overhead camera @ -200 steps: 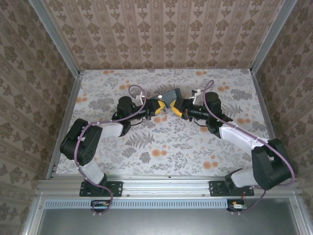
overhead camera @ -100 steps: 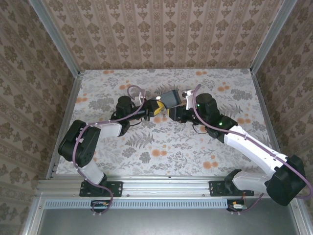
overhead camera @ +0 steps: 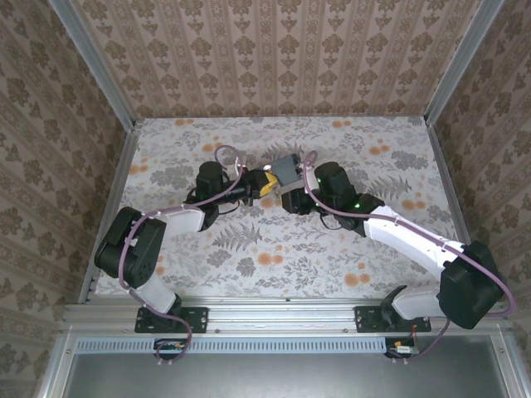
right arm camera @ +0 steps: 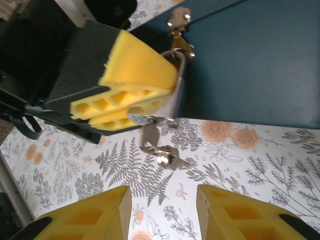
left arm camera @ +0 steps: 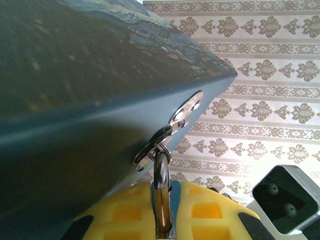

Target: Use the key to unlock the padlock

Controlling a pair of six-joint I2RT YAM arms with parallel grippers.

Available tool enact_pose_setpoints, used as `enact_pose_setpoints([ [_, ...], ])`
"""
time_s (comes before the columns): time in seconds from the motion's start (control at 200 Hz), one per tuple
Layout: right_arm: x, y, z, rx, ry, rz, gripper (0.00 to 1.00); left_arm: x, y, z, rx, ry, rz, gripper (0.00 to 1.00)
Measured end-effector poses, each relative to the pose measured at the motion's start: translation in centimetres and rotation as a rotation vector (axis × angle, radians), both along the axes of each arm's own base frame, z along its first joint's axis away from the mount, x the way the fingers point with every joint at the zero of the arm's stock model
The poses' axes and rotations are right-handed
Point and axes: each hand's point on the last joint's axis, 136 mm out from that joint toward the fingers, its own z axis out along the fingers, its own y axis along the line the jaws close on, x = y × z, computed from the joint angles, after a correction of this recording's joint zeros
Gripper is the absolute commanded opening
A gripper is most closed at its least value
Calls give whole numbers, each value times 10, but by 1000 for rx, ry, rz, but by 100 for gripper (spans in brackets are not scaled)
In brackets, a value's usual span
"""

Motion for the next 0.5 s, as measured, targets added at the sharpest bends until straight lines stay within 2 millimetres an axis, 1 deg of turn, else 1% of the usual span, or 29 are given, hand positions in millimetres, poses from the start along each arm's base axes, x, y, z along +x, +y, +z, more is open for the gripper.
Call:
enact_pose_setpoints([
  [0.14,2,7,5,39,-3,7,39,0,0,-1,3,4,0,0],
  [0.265,6,11,0,40,12,7,36,0,0,-1,3,3,1,0],
  [0.5,15,18,-7,45,36,-6,27,0,0,-1,3,3,3,0],
])
